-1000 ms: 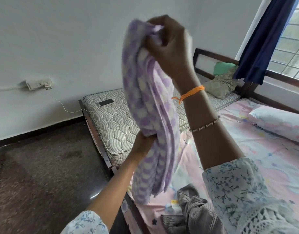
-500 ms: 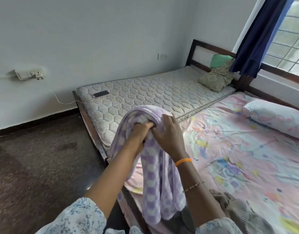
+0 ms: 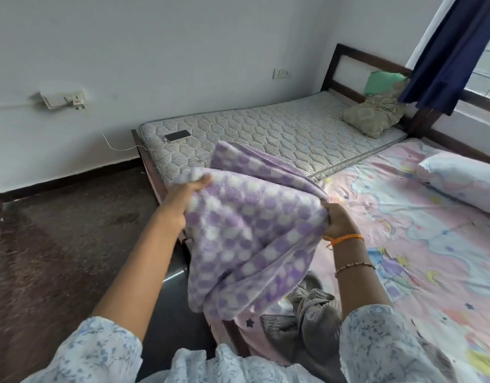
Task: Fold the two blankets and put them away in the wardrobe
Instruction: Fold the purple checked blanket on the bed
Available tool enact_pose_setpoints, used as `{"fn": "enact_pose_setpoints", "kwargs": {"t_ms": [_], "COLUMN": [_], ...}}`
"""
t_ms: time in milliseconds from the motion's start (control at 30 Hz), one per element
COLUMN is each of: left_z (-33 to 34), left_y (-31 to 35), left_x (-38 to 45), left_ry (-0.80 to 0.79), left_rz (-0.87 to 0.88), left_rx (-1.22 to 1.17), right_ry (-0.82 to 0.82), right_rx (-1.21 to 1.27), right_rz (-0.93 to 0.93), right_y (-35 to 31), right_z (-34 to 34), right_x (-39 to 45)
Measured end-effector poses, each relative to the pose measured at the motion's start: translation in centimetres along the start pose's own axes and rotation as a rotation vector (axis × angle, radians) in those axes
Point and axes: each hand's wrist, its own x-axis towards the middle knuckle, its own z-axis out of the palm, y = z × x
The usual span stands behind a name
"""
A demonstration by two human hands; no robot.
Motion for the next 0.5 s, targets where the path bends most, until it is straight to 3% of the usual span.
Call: {"fn": "enact_pose_setpoints", "kwargs": {"t_ms": [100, 267, 433, 500], "left_z": [-1.5, -1.9, -4.5, -5.2], "left_y": [0.4, 2.3, 2.3, 0.6], "left_x": [0.3, -0.4, -1.2, -1.4], "left_ry": [0.029, -0.059, -0.247, -0.312], "left_rz": [-0.010, 0.058, 0.224, 0.184], "left_rx": [0.031, 0.035, -0.092, -0.080], "right_ry": [-0.051, -0.164, -0.413, -0.438], "right_rx": [-0.018, -0.063, 0.022, -0.036], "right_rz": [0.074, 0.062, -0.289, -0.305], "right_y": [0.9, -0.9, -3.4, -2.5], "right_z": [-0.6, -0.8, -1.8, -2.3], "right_x": [1.3, 0.4, -4.7, -4.6]}}
